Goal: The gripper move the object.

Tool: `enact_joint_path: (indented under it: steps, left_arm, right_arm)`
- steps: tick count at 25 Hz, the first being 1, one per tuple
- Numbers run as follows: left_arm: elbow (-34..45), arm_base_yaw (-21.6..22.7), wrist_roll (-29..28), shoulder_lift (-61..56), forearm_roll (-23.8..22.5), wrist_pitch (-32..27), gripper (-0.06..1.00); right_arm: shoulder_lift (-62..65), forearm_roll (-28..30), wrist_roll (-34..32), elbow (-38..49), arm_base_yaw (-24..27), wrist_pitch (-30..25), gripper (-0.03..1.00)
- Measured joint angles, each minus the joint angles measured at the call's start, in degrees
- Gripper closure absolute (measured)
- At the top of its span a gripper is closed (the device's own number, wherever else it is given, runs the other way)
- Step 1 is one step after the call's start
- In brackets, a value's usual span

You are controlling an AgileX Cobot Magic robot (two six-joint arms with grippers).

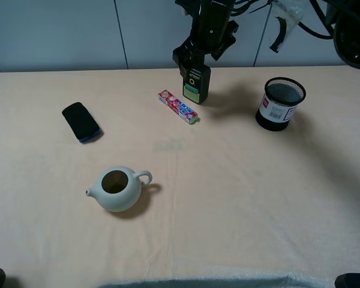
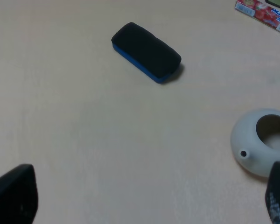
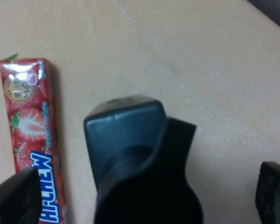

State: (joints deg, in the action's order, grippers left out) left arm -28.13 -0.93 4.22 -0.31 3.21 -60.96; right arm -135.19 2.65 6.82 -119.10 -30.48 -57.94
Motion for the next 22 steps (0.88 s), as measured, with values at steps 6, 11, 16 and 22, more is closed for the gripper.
enact_joint_path:
  steps: [6, 11, 16, 22]
  left_arm:
    - [0.0, 0.0, 0.0, 0.0, 0.0, 0.0, -0.05]
    - [0.0, 0.0, 0.0, 0.0, 0.0, 0.0, -0.05]
    - [0.0, 0.0, 0.0, 0.0, 0.0, 0.0, -0.05]
    - [0.0, 0.0, 0.0, 0.0, 0.0, 0.0, -0.05]
  right_arm:
    - [2.1, 0.2, -0.2, 0.0, 0.0, -2.8, 0.27]
    - [5.2, 0.3, -0.4, 0.0, 0.0, -5.2, 0.27]
    - [9.2, 0.3, -1.0, -0.1, 0.0, -9.4, 0.27]
    - [14.5, 0.3, -1.7, -0.1, 0.0, -11.7, 0.27]
